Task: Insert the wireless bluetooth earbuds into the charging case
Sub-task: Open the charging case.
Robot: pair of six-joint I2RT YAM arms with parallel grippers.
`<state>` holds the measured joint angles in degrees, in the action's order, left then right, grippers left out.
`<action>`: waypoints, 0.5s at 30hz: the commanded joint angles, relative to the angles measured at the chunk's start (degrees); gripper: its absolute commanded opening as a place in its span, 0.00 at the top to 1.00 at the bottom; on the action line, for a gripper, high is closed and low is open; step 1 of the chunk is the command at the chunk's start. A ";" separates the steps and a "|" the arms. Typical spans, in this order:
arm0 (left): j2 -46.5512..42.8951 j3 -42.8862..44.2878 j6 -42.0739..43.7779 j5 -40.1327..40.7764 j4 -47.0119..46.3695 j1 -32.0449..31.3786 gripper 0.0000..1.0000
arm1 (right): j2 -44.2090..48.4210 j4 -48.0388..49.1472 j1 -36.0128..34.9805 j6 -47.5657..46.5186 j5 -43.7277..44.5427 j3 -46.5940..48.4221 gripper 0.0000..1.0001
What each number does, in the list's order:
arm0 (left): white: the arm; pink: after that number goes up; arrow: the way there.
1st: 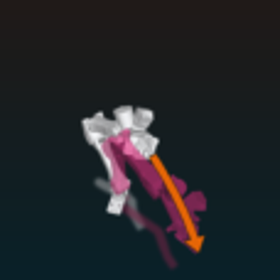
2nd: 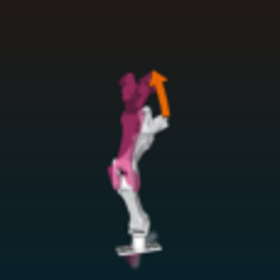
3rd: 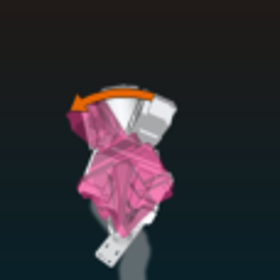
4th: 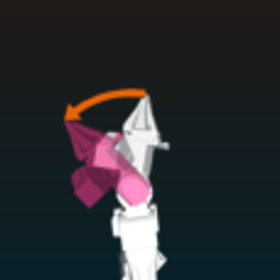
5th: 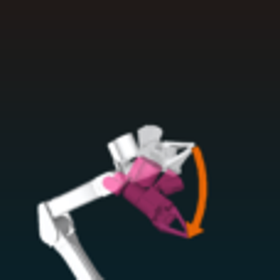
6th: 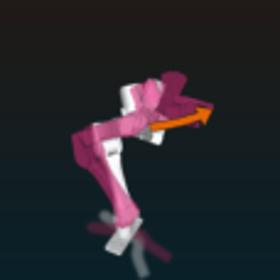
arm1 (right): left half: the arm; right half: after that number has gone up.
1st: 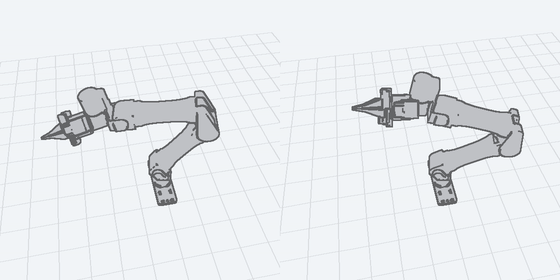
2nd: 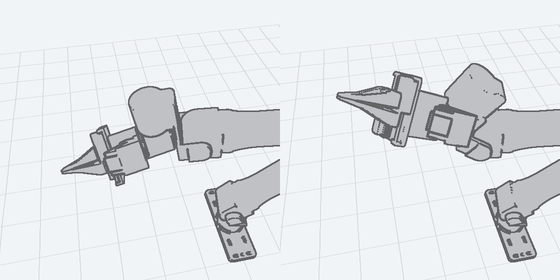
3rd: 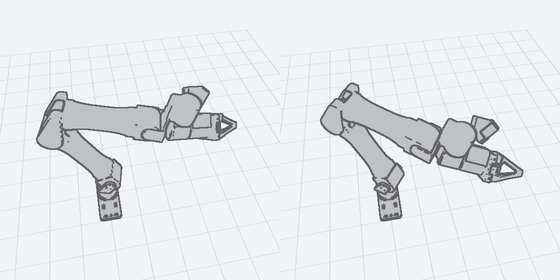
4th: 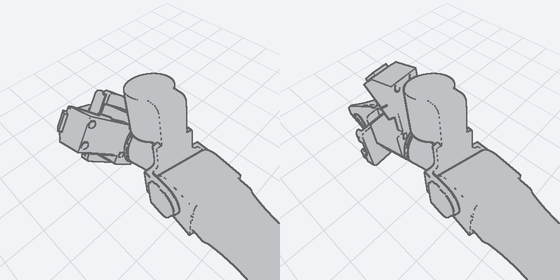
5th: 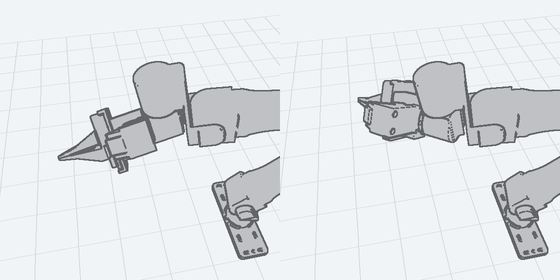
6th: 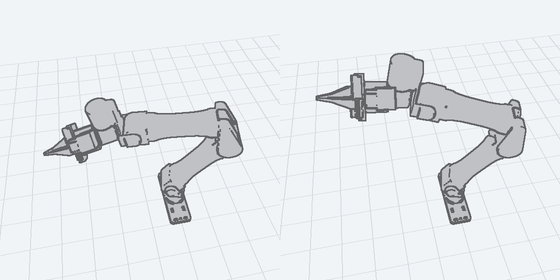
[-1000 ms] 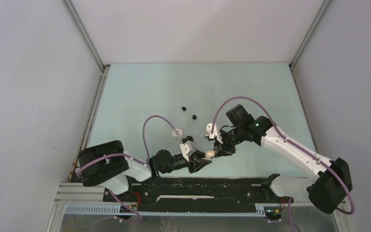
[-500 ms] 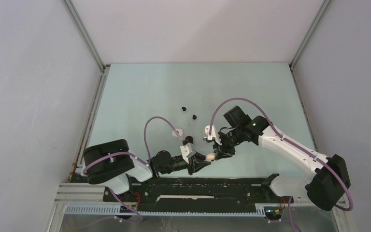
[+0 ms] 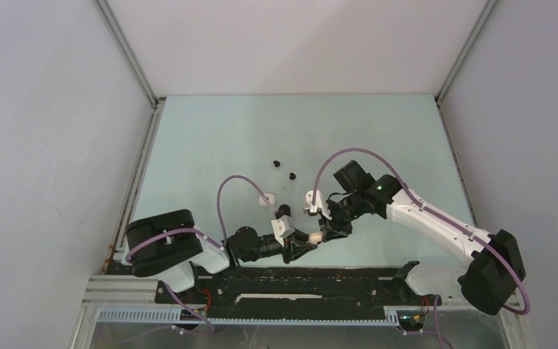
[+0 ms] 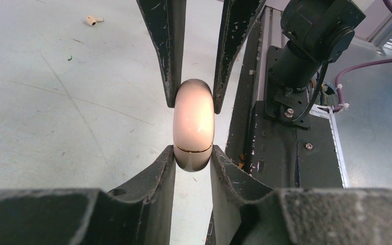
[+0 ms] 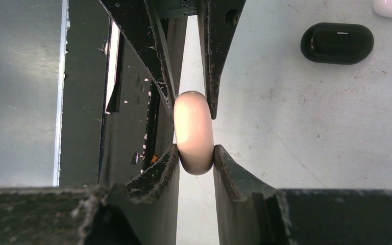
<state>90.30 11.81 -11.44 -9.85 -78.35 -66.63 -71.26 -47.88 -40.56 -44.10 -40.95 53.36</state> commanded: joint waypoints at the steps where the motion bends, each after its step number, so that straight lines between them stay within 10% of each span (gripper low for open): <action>1: 0.22 1.00 1.25 -2.19 -4.05 -0.25 0.68 | -0.21 2.26 -0.41 0.30 0.62 1.74 0.93; 15: 1.18 1.35 0.98 -2.83 -5.34 -0.34 0.65 | -0.99 2.76 -1.01 0.92 0.61 1.74 0.94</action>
<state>91.13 11.81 -11.46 -10.81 -78.83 -66.63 -71.90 -47.88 -41.17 -43.90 -40.62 53.36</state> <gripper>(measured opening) 0.356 0.291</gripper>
